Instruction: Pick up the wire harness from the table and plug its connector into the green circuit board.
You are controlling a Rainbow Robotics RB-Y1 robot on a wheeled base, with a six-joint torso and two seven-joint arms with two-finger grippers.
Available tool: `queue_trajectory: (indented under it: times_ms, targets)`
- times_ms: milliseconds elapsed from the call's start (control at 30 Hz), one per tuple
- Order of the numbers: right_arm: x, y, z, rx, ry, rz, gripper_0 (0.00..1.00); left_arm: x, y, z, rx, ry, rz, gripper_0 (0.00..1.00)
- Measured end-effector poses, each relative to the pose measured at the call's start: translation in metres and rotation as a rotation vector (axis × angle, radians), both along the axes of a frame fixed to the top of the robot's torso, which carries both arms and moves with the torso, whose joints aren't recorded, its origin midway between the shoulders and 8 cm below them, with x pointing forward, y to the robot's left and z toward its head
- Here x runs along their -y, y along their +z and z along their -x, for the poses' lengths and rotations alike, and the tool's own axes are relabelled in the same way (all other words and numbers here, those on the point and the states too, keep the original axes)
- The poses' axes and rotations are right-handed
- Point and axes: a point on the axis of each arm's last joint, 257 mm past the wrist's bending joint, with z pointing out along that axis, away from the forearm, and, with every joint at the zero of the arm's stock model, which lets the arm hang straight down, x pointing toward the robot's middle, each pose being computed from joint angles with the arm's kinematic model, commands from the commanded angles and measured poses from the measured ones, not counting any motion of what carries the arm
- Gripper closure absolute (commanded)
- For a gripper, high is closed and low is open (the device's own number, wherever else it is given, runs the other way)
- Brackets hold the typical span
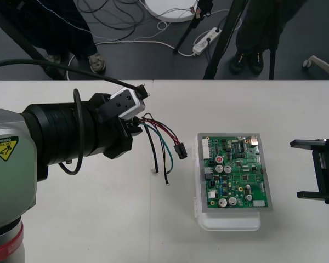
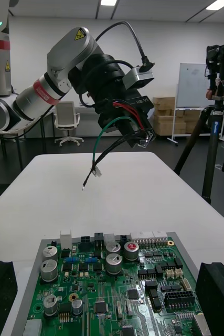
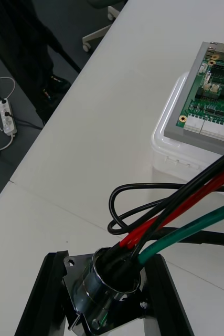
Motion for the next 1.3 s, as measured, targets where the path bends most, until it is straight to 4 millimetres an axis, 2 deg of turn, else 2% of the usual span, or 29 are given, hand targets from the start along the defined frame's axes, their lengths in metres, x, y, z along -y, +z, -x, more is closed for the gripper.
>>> queue_trajectory:
  times_ms: [167,467,867,1133,1300]
  targets:
    - [-0.001,0.001,0.001,0.001,0.005,-0.003,0.00,0.007,-0.004,-0.001,-0.033,0.042,0.021,1.00]
    - [-0.005,0.003,0.003,0.004,0.017,-0.010,0.00,0.020,-0.002,0.000,-0.174,0.164,0.186,1.00]
    - [-0.008,0.010,0.003,-0.045,0.024,-0.037,0.00,0.036,-0.007,0.007,-0.227,0.181,0.217,1.00]
    - [-0.026,0.040,0.010,-0.041,0.061,-0.145,0.00,0.042,-0.010,0.007,-0.303,0.242,0.286,1.00]
    - [-0.038,0.062,0.026,-0.060,0.108,-0.227,0.00,0.048,-0.013,0.005,-0.322,0.243,0.297,1.00]
